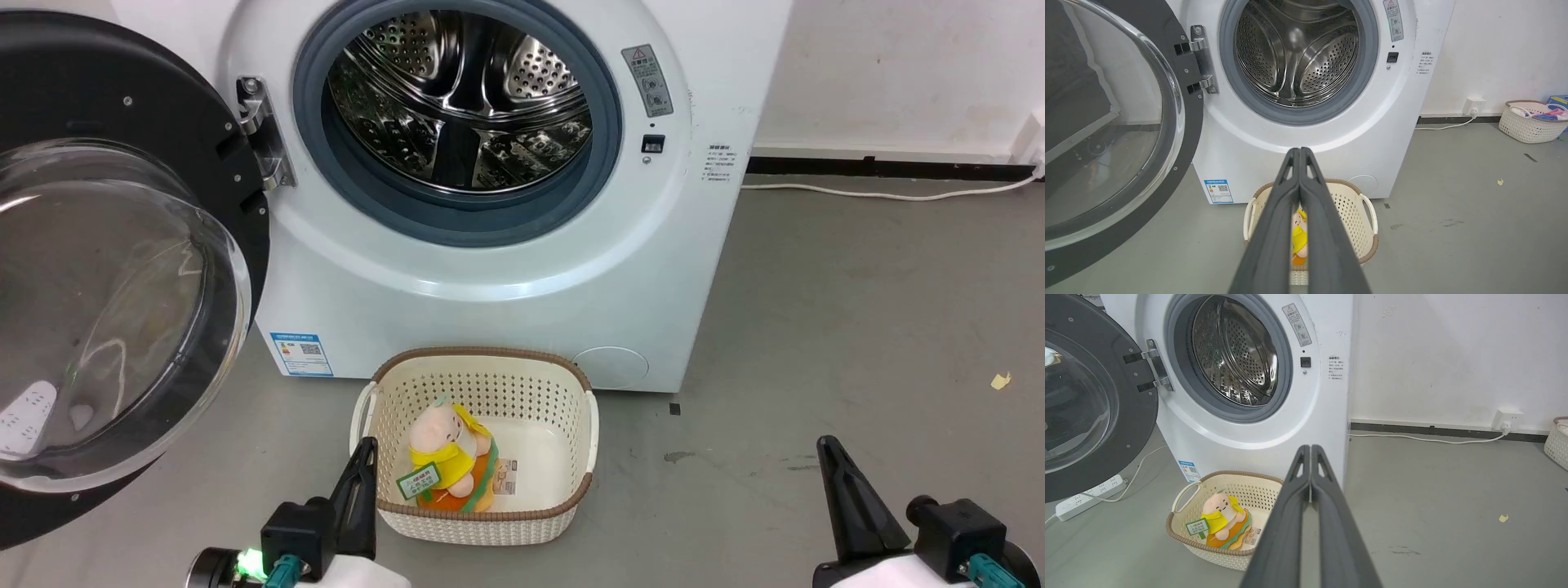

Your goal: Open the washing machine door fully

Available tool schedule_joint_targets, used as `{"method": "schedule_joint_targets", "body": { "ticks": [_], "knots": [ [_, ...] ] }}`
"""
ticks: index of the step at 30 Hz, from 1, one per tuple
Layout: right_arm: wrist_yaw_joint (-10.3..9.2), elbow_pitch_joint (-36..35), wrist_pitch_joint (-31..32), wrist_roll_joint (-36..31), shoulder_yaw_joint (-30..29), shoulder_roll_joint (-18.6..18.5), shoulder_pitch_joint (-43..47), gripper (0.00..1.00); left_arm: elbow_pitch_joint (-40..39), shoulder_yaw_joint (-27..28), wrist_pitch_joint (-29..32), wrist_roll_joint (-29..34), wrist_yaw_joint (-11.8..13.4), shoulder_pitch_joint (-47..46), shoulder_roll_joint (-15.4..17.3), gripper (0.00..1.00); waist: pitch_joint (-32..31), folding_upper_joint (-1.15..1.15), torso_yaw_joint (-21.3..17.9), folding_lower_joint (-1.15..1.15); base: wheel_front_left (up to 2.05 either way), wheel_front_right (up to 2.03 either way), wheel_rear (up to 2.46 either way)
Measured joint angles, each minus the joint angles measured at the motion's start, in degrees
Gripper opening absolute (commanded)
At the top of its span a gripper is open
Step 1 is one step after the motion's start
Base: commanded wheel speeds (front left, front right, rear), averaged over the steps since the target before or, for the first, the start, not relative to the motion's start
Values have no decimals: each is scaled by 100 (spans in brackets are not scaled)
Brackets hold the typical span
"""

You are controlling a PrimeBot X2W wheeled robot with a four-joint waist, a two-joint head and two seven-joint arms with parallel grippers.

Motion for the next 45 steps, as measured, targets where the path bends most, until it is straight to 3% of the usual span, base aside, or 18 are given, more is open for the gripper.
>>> {"method": "schedule_joint_targets", "body": {
  "ticks": [45],
  "knots": [
    [0,-167,520,-336,-7,23,-206,0,-296,489,513,293,-189,-12,-112,0,60,0,-97,0,0,0,0]
  ]
}}
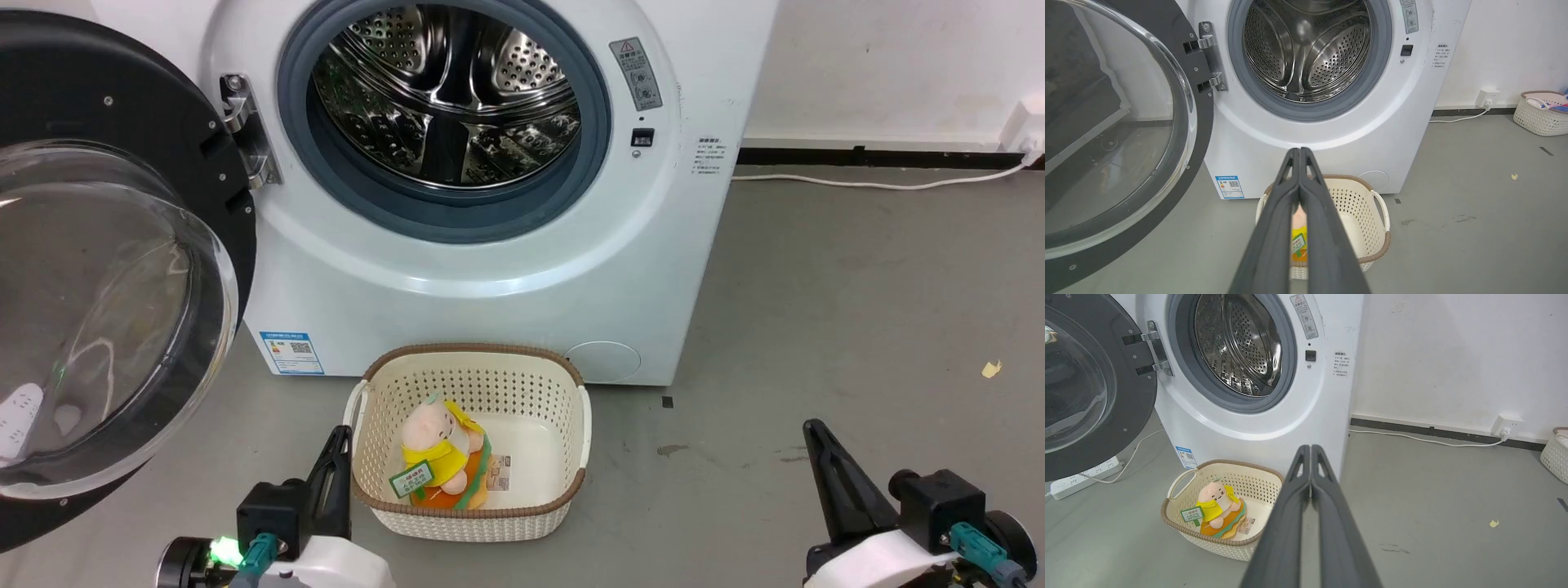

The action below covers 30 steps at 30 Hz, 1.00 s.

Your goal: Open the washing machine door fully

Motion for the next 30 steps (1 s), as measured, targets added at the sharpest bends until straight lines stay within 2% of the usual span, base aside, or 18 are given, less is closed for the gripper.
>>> {"method": "schedule_joint_targets", "body": {
  "ticks": [30],
  "knots": [
    [1,-108,370,-245,-5,22,-103,0,-221,348,371,201,-115,-23,-113,0,43,0,-69,0,0,0,0]
  ]
}}
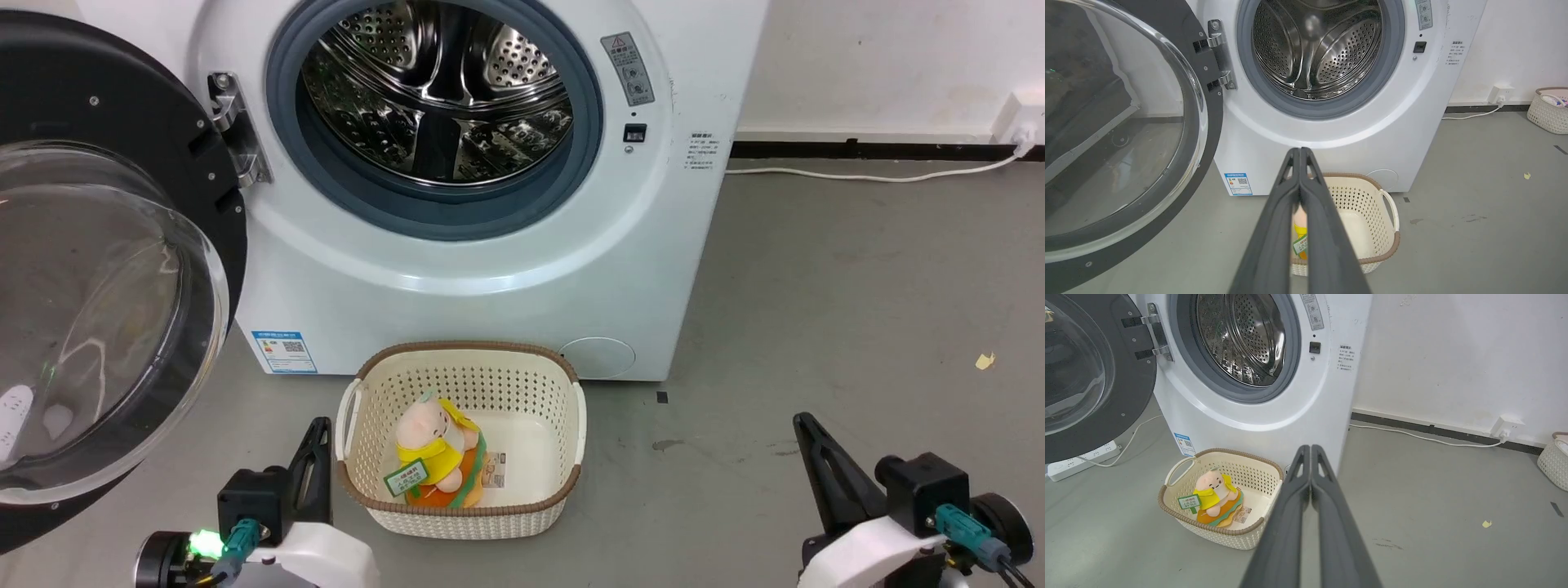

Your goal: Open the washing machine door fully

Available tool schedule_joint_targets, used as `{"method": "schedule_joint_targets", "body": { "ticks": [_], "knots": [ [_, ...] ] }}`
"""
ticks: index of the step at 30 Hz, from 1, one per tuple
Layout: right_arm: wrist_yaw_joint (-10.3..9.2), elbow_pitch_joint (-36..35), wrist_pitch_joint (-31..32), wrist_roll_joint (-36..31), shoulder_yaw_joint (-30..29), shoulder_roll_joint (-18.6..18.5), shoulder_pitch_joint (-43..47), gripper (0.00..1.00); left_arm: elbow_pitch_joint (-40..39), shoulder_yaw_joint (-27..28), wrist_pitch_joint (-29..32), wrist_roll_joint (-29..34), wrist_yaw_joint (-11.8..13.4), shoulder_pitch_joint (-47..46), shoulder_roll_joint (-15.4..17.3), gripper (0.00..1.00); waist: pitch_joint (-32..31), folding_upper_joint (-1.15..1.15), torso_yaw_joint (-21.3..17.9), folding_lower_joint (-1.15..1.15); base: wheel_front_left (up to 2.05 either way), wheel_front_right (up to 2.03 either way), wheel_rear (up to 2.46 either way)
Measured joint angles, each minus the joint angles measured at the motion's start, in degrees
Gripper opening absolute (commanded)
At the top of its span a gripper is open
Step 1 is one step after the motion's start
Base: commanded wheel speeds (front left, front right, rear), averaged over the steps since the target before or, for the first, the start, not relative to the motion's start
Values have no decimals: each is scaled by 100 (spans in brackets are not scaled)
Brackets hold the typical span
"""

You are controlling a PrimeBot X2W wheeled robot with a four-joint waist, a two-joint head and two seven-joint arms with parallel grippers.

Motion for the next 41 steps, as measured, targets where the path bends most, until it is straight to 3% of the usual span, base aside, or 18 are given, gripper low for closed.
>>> {"method": "schedule_joint_targets", "body": {
  "ticks": [41],
  "knots": [
    [0,-63,137,-62,-4,12,-21,0,-93,132,153,94,-57,-4,-29,0,15,0,-25,0,0,0,0]
  ]
}}
